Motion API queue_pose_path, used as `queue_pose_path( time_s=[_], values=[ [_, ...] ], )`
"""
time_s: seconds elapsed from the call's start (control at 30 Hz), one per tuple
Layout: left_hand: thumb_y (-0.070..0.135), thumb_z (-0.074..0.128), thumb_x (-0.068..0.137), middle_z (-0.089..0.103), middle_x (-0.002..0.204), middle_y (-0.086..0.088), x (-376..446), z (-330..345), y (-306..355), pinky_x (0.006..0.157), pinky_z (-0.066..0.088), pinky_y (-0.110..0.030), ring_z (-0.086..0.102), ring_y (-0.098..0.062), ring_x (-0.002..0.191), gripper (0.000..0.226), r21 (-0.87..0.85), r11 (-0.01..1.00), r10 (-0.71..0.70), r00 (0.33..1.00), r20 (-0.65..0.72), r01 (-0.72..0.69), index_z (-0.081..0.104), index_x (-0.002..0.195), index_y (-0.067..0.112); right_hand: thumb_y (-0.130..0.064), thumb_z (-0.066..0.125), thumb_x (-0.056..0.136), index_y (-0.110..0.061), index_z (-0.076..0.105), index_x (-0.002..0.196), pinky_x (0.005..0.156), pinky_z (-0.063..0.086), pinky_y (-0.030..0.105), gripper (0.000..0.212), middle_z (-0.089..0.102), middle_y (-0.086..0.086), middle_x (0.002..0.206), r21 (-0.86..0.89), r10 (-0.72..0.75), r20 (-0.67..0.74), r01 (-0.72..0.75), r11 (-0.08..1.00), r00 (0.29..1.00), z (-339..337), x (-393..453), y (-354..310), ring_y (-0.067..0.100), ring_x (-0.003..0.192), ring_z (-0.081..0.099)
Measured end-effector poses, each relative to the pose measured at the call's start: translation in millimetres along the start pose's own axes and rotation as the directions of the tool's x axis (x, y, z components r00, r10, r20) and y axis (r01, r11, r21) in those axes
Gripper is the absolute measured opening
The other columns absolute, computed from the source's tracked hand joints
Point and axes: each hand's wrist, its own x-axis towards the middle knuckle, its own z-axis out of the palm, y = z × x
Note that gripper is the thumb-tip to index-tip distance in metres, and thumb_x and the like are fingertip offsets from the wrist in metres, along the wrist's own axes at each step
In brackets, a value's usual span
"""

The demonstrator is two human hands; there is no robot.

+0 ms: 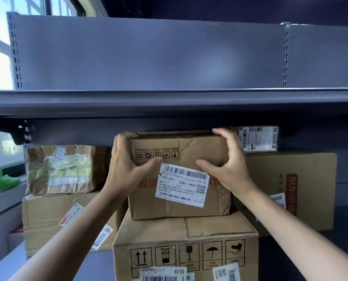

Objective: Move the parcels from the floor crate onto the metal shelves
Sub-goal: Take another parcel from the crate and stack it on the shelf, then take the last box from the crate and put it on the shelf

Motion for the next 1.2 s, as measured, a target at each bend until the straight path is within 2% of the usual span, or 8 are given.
queue_pose_path(
  time_s=[0.13, 0.33, 0.47, 0.57, 0.67, 0.77, 0.9, 1.2],
  values=[
    [0.053, 0.070, 0.054, 0.045, 0.107, -0.005, -2.3, 4.1, -2.2, 0.077, 0.047, -0.030, 0.050, -0.023, 0.097, 0.069, -0.028, 0.999, 0.014, 0.999, -0.028, -0.015, 0.035, 0.108, 0.028, -0.025, 0.077, 0.059, -0.032, 0.041, 0.114, 0.091, 0.030, 0.003, 0.066, 0.046, -0.002, 0.118, 0.026, -0.021, -0.045, 0.022, 0.999, 0.999, 2.9, -0.8, 7.6, -0.007, 0.105, 0.043],
    [0.054, 0.069, 0.056, 0.041, 0.106, 0.000, -3.1, 7.9, -3.1, 0.073, 0.037, -0.004, 0.045, -0.008, 0.091, 0.069, 0.002, 0.999, 0.040, 0.998, -0.051, -0.040, 0.036, 0.109, 0.026, -0.025, 0.078, 0.060, -0.024, 0.043, 0.115, 0.093, 0.031, 0.006, 0.065, 0.045, -0.002, 0.116, 0.019, -0.039, -0.039, 0.040, 0.999, 0.998, 2.8, -0.8, 11.9, -0.009, 0.106, 0.041],
    [0.043, 0.074, 0.059, 0.041, 0.108, 0.000, -4.2, 7.2, -0.1, 0.073, 0.035, -0.001, 0.044, -0.011, 0.093, 0.068, 0.047, 0.999, 0.018, 0.999, -0.043, -0.016, 0.039, 0.113, 0.019, -0.034, 0.074, 0.061, -0.020, 0.044, 0.114, 0.094, 0.028, 0.004, 0.062, 0.045, 0.001, 0.115, 0.022, -0.040, -0.032, 0.041, 0.999, 0.999, 2.3, -1.2, 9.2, -0.002, 0.106, 0.041],
    [0.054, 0.069, 0.058, 0.042, 0.110, 0.002, -6.1, 2.4, 7.1, 0.081, 0.037, -0.016, 0.044, -0.018, 0.103, 0.077, 0.079, 0.997, -0.016, 1.000, -0.013, 0.017, 0.041, 0.119, 0.016, -0.024, 0.079, 0.061, -0.021, 0.044, 0.113, 0.095, 0.028, 0.005, 0.063, 0.046, 0.004, 0.119, 0.018, 0.010, -0.002, -0.010, 1.000, 1.000, -0.6, -0.7, 4.3, 0.002, 0.109, 0.041],
    [0.060, 0.061, 0.056, 0.037, 0.117, 0.004, -9.2, -11.2, 21.0, 0.092, 0.041, -0.042, 0.040, -0.028, 0.116, 0.085, 0.121, 0.991, -0.057, 0.998, -0.022, 0.059, 0.038, 0.126, 0.019, -0.018, 0.083, 0.065, -0.018, 0.044, 0.123, 0.106, 0.029, 0.019, 0.070, 0.042, 0.007, 0.134, 0.019, 0.097, 0.041, -0.098, 0.995, 0.994, -12.5, -3.3, -5.0, 0.013, 0.124, 0.039],
    [0.052, 0.063, 0.062, 0.034, 0.118, 0.006, -26.2, -27.6, 40.3, 0.096, 0.041, -0.050, 0.040, -0.029, 0.116, 0.080, 0.157, 0.988, 0.005, 1.000, -0.007, -0.004, 0.037, 0.128, 0.015, -0.033, 0.077, 0.066, -0.016, 0.039, 0.132, 0.110, 0.024, 0.017, 0.078, 0.035, 0.006, 0.141, -0.023, 0.105, 0.030, -0.105, 0.994, 0.994, -35.1, -22.8, -21.9, 0.014, 0.133, 0.031],
    [0.022, 0.066, 0.073, 0.042, 0.118, 0.005, -85.5, -49.9, 61.9, 0.096, 0.041, -0.052, 0.045, -0.031, 0.113, 0.056, 0.129, 0.980, 0.141, 0.987, 0.078, -0.151, 0.043, 0.121, 0.004, -0.040, 0.070, 0.073, -0.022, 0.037, 0.130, 0.112, 0.028, 0.037, 0.068, 0.034, 0.003, 0.138, -0.043, 0.066, 0.048, -0.063, 0.997, 0.997, -71.7, -92.3, -49.2, 0.018, 0.134, 0.032],
    [0.013, 0.058, 0.081, 0.052, 0.108, -0.013, -316.9, -74.0, 87.7, 0.092, 0.039, -0.044, 0.049, -0.029, 0.104, 0.024, 0.179, 0.972, 0.106, 0.962, 0.250, -0.154, 0.048, 0.102, 0.006, -0.030, 0.069, 0.080, -0.025, 0.045, 0.124, 0.100, 0.039, 0.057, 0.050, 0.041, -0.006, 0.135, -0.113, 0.298, 0.129, -0.284, 0.952, 0.946, -124.6, -344.5, -95.9, 0.034, 0.125, 0.045]
  ],
)
